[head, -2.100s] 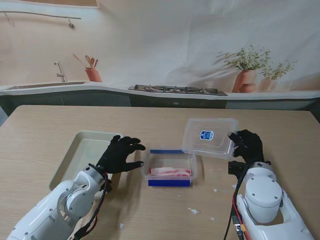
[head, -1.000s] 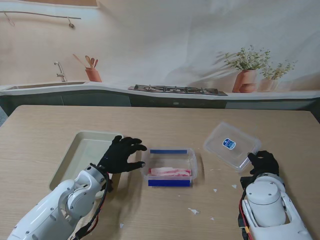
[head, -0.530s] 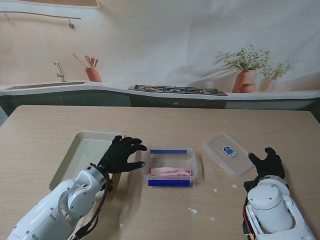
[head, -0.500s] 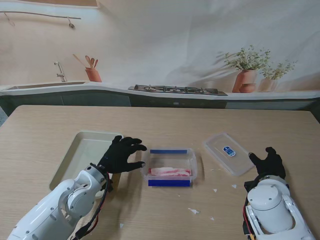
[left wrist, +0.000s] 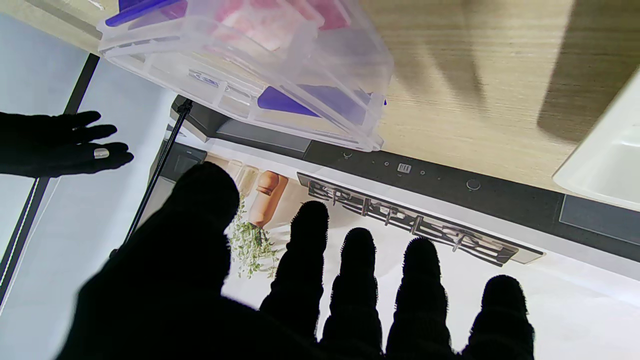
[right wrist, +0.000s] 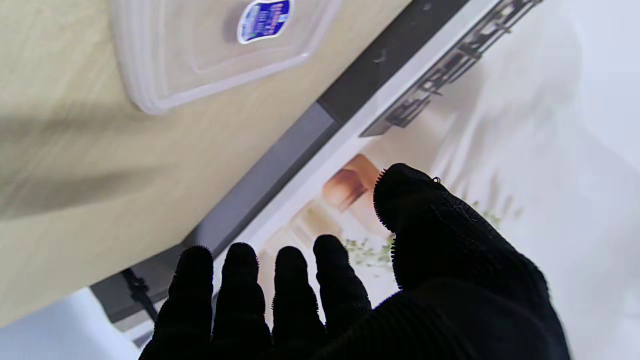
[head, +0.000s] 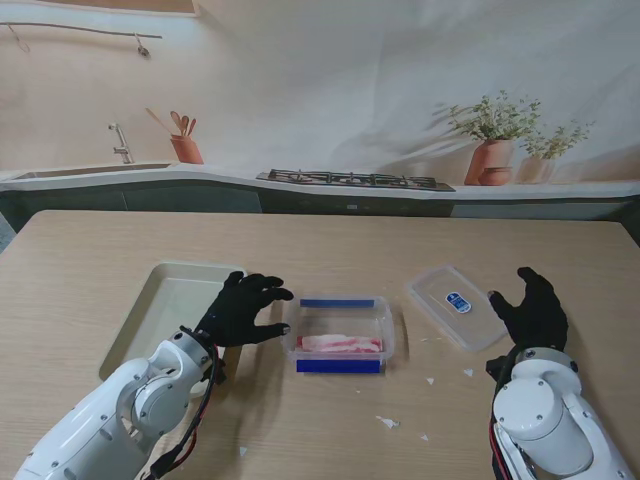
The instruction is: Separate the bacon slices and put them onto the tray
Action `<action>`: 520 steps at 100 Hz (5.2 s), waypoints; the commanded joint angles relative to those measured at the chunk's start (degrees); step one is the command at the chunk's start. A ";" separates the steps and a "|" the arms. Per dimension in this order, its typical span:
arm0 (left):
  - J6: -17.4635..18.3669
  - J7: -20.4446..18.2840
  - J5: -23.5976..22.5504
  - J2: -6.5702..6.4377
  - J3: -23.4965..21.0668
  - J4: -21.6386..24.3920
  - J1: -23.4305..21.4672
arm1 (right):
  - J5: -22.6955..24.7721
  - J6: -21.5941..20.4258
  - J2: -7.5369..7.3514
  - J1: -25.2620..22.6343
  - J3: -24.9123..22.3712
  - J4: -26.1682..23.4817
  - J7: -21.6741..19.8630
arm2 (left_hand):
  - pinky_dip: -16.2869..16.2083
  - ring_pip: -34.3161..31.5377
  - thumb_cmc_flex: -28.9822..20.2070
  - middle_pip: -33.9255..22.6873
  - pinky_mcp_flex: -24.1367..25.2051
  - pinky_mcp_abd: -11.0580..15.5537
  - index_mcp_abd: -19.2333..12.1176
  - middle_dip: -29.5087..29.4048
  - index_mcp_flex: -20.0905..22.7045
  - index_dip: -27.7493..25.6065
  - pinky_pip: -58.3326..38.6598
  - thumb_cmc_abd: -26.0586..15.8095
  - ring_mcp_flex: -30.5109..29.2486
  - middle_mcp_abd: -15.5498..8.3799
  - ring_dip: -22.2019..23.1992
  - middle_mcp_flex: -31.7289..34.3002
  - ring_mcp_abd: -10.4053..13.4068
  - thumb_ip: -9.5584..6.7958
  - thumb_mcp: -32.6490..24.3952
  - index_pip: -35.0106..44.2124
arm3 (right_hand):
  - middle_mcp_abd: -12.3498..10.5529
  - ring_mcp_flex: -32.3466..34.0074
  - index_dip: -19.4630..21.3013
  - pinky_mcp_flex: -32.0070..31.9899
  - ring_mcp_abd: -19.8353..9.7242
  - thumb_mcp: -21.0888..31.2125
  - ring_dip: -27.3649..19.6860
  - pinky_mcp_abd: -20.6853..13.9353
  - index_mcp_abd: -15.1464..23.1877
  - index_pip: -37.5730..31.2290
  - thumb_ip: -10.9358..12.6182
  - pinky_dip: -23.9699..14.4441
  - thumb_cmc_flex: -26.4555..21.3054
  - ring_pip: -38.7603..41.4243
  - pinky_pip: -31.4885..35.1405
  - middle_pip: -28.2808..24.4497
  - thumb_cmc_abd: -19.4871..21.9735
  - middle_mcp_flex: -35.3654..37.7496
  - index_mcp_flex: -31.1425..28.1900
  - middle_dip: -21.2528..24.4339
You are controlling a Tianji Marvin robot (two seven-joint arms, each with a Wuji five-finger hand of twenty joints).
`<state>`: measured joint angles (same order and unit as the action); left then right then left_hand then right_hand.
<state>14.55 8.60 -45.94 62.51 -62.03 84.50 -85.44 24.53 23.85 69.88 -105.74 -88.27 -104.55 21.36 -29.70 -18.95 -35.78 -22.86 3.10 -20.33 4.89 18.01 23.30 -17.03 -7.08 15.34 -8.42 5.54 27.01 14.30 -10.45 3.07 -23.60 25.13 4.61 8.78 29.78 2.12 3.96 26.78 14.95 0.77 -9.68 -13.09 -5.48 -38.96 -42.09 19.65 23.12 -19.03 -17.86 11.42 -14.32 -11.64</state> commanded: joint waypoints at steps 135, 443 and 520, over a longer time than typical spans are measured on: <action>-0.27 -2.44 0.46 -0.13 0.02 0.65 -0.28 | 21.72 -38.84 -9.83 18.06 15.86 19.04 -27.82 | 0.27 1.48 2.32 1.40 0.59 0.10 2.02 -1.09 -1.57 1.78 0.84 0.13 2.78 0.62 -1.76 -2.29 0.83 -1.28 0.23 -3.16 | -2.55 -1.72 -8.40 -2.87 -3.34 7.24 -3.10 1.14 2.70 1.58 -1.82 3.26 22.67 -4.53 -5.16 3.46 -9.71 -1.24 3.83 1.62; -29.68 -22.59 32.52 6.63 33.45 -9.00 28.59 | 19.24 -38.75 -10.94 20.28 18.43 19.86 -35.50 | 0.69 -7.86 -1.56 -1.05 -8.72 -1.78 14.19 0.75 10.53 4.18 -48.25 -1.76 -11.60 12.40 0.51 13.97 -12.05 -1.38 -3.31 -8.02 | -1.96 -1.67 -5.69 -2.09 -3.24 5.90 -3.14 2.06 3.19 3.96 -1.04 0.88 19.20 -4.53 -3.22 4.69 -9.63 -1.29 3.45 2.15; -29.47 -21.15 29.93 5.63 31.48 -5.30 25.97 | 18.73 -37.89 -10.88 20.22 18.56 19.72 -35.68 | 2.60 -12.73 -1.63 -13.29 -0.77 -1.20 11.83 15.97 9.70 3.12 -45.56 -1.67 -13.51 7.36 8.08 17.74 -9.52 -1.63 -3.25 -5.93 | -1.83 -1.64 -5.56 -1.98 -3.27 5.46 -2.94 2.10 3.20 3.81 -0.98 0.66 18.43 -4.14 -3.14 4.48 -8.90 -1.31 3.27 2.09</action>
<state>-14.79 -11.86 -15.71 68.30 -30.29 77.90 -59.02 43.29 -14.21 58.64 -85.19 -70.01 -84.69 -13.29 -27.65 -30.96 -37.79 -34.14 1.66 -22.49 17.06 32.28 33.74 -13.47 -53.16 14.75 -20.76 15.31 33.44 30.48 -20.57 3.07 -27.56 18.07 3.88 8.84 23.32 0.20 2.46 32.63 11.66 2.82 -6.05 -9.48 -5.48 -37.02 -22.64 15.30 19.72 -13.28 -26.45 10.53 -10.97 -9.05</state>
